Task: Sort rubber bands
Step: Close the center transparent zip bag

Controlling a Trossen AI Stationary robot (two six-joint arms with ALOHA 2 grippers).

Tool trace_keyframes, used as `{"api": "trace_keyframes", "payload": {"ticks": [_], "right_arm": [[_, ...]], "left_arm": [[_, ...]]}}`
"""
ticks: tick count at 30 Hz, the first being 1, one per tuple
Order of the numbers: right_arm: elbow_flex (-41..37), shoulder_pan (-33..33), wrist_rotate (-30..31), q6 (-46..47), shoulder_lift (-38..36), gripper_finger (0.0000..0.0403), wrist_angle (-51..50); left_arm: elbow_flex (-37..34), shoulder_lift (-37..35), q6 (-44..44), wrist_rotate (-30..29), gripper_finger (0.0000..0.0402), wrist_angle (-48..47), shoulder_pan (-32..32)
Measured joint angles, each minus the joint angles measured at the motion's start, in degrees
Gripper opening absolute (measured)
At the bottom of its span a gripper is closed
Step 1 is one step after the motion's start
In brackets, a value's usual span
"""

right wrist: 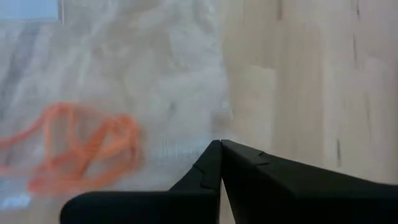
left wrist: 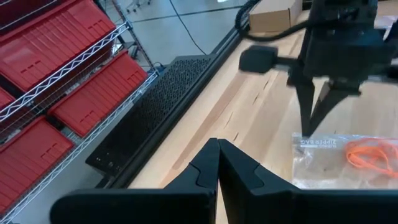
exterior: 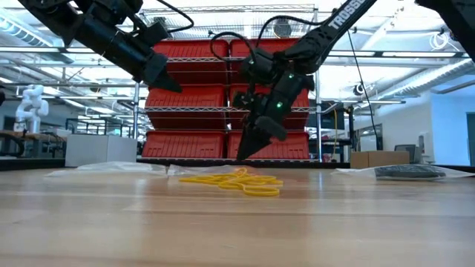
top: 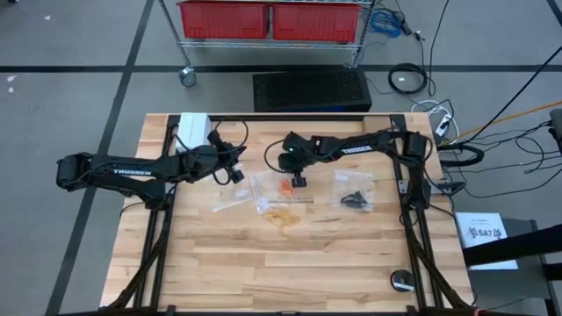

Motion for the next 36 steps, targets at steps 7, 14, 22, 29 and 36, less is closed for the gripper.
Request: {"api": "trace_keyframes", "payload": {"ticks": [7,14,22,29,36], "right_arm": [[4.7,-0.1,-0.3,0.9,3.4,0.0000,-4.3],[5.4,-1.6,1.7,4.1,3.1,0.0000,-12.9],[5.4,-1.4,2.5,7.7,2.5,0.0000,-16.7],[5.4,-0.1,-0.8,5.6,2.3,0.0000,-7.7],[5.6,-0.2,-2.4,7.1,6.2,0.0000,-6.9]], "left_arm": [[0.0,0.0,0.1,0.0,0.0014,-0.3,0.0],[0.0,0.0,1.0,0.0,0.0015,-0.6,0.0],[0.0,0.0,1.0,0.0,0.0015,-0.6,0.0],[0.0,0.0,1.0,0.0,0.0015,-0.6,0.0],[0.0,0.0,1.0,0.0,0.0015,-0.6,0.0]]}}
